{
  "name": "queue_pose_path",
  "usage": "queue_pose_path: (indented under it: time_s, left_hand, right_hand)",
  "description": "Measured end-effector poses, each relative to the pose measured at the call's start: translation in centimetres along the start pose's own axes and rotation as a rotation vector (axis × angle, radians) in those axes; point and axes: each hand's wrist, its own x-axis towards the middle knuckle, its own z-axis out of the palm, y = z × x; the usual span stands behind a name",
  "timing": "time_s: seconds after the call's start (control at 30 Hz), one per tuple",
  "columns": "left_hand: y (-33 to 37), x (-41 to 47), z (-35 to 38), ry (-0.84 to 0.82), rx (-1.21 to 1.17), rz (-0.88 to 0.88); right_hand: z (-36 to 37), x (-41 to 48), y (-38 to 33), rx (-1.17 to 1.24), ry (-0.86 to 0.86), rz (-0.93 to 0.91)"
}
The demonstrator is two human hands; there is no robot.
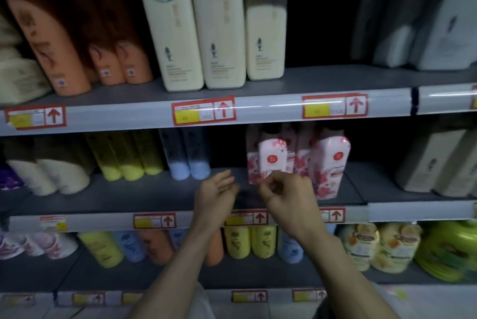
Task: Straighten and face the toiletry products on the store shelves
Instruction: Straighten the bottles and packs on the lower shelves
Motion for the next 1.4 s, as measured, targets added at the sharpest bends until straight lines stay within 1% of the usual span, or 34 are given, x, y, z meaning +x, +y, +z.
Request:
queue_pose_path:
  time_s: [0.07, 0.13, 0.17, 0.2, 0.27, 0.33, 0.37, 0.47, 0.57, 0.67, 0.77, 0.87, 0.93, 1.03, 1.17, 1.23, 1.27, 1.33, 1.37, 1.4]
  left_hand:
    - [0.7, -0.3, 1.1, -0.013, -0.041, -0.03]
    - [1.4, -0.9, 2.2, -0.05, -0.059, 0.006]
    - [1.6, -1.2, 2.7, -0.079, -0.064, 0.031]
    - [1.7, -1.3, 3.2, -0.108, -0.061, 0.052]
    - [1.6, -1.1, 4.0, -0.139, -0.039, 0.072]
    - [1.3, -1.0, 4.2, -0.158, -0.029, 0.073]
    - [1.3, -1.1, 4.1, -0.167, -0.026, 0.08]
    - [0.3, -0.2, 3.6, -0.175, 0.006, 0.1]
    - [-0.1, 0.8, 3.0, -0.172, -0.027, 0.079]
    - [0.4, 0.7, 3.2, -0.284, -0.027, 0.033]
    - [0.2, 1.0, 4.2, -0.362, -0.002, 0.08]
    - [-0.4, 1.5, 5.0, -0.342, -0.032, 0.105]
    - [-0.5, 1.4, 5.3, -0.311, -0.06, 0.089]
    - [-0.5, 1.3, 4.9, -0.245, -0.056, 0.059]
    - [-0.1, 0.8, 4.3, -0.268, -0.026, 0.041]
    - [0.1, 0.6, 4.0, -0.264, 0.039, 0.02]
    - [0.4, 0.4, 3.6, -0.226, 0.086, 0.009]
    - [1.2, -0.5, 2.3, -0.097, 0.109, -0.031]
    - [1.5, -0.9, 1.6, -0.023, 0.094, -0.047]
    - [1.7, -1.4, 1.1, 0.014, 0.065, -0.048]
  right_hand:
    - [-1.6, -0.3, 0.9, -0.014, 0.111, 0.06]
    - [-2.6, -0.4, 1.7, -0.017, 0.188, 0.141]
    - [-3.0, -0.5, 1.9, -0.028, 0.193, 0.182]
    - [-3.2, -0.4, 2.2, -0.048, 0.161, 0.217]
    - [-3.0, -0.2, 3.4, -0.092, 0.008, 0.259]
    - [-2.5, -0.2, 4.0, -0.042, -0.112, 0.258]
    - [-2.1, -0.1, 4.3, -0.028, -0.141, 0.245]
    - [-0.7, 0.7, 4.7, -0.127, -0.181, 0.207]
    - [0.1, 1.6, 4.7, -0.211, -0.169, 0.228]
    - [0.5, 2.1, 5.1, -0.282, -0.171, 0.185]
    - [0.2, 2.4, 5.6, -0.301, -0.219, 0.16]
    - [0.2, 2.4, 5.6, -0.284, -0.281, 0.124]
    - [0.6, 2.0, 5.5, -0.238, -0.316, 0.094]
    - [1.0, 1.8, 4.6, -0.208, -0.356, 0.119]
    - [0.7, 2.0, 4.3, -0.2, -0.397, 0.163]
    - [-0.4, 1.7, 3.8, -0.206, -0.341, 0.157]
    - [-1.3, 1.5, 3.4, -0.203, -0.284, 0.153]
    - [-3.7, 1.3, 2.8, -0.197, -0.115, 0.137]
    - [-5.1, 1.2, 2.7, -0.185, -0.009, 0.155]
    - [-6.5, 1.0, 2.8, -0.16, 0.092, 0.197]
